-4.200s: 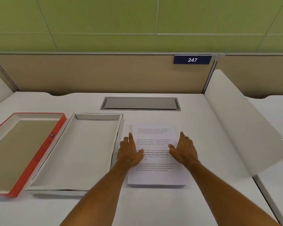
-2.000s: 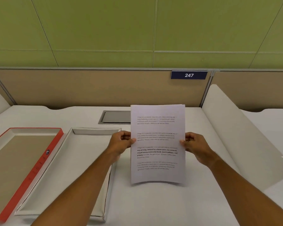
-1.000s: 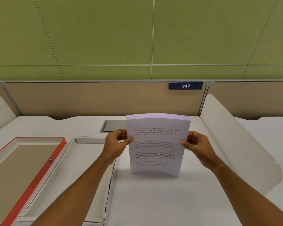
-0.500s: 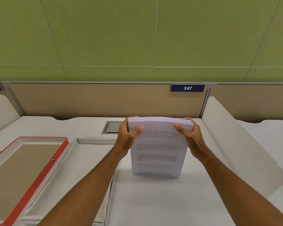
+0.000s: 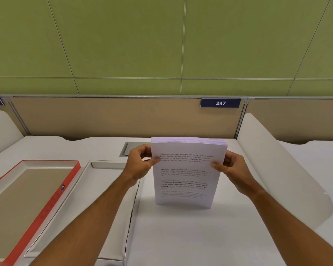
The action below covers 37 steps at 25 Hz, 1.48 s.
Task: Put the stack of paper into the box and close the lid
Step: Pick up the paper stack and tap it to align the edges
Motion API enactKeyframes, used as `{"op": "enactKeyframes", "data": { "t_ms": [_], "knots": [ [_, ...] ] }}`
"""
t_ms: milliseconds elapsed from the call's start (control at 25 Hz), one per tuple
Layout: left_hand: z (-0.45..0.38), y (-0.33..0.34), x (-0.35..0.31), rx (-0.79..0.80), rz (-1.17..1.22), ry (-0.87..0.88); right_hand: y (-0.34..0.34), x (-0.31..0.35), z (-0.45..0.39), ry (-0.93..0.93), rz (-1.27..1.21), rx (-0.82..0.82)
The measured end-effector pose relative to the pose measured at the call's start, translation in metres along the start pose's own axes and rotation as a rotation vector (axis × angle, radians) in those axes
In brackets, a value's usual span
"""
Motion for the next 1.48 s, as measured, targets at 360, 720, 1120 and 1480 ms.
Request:
{"op": "enactKeyframes", "data": {
  "t_ms": [360,720,1120,1480],
  "knots": [
    [-0.002,-0.004,0.002,-0.006,-0.088,0.008,-0.007,-0.009,-0.001,0.036,0.13,0.035],
    [0.008,-0.003,0.028,-0.02,-0.102,-0.052,-0.012,-0.035,0.008,0.074,0.141,0.011],
    [0.024,0.005,0.063,-0.028,-0.105,-0.181,-0.003,-0.062,0.02,0.141,0.215,0.003],
    [0.026,-0.022,0.027,-0.022,0.138,-0.188,0.008,-0.014,0.007,0.162,-0.037,0.052]
  ]
}}
Point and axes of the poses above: each hand's wrist, its own z-axis away from the middle knuckle, its own y-axis out of the palm, x = y × z, the point moved 8 cm from there along -z, towards the middle knuckle, and after that the axes turned 3 degrees about -y, right-handed, at the moved point
